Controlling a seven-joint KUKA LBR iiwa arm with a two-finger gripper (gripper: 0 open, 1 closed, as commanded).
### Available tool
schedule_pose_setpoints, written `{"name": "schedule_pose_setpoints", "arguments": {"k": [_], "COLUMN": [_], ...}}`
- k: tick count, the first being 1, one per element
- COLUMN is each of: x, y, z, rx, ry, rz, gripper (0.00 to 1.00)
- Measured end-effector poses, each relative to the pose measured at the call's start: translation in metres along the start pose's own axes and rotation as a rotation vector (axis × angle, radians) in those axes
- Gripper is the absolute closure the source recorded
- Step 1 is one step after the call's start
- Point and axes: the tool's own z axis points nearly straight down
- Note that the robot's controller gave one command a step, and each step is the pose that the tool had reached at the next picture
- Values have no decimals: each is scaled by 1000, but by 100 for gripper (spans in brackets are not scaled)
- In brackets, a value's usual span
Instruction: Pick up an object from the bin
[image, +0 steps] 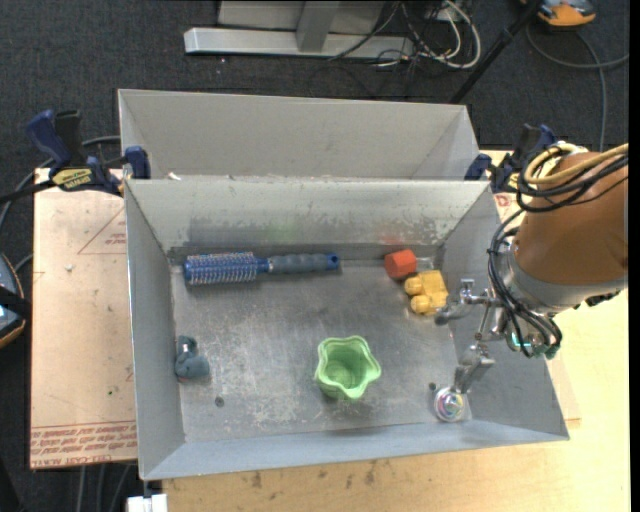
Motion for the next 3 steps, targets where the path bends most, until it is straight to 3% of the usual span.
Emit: {"name": "schedule_pose_setpoints", "arguments": {"k": [1,2,3], "x": [0,-2,7], "y": [-45,-37,-27], "z": [119,92,93], "rx": [4,4,2], "ry": [-13,-10,-6], "rz": [-505,-635,-889], "gripper": [0,0,0]}}
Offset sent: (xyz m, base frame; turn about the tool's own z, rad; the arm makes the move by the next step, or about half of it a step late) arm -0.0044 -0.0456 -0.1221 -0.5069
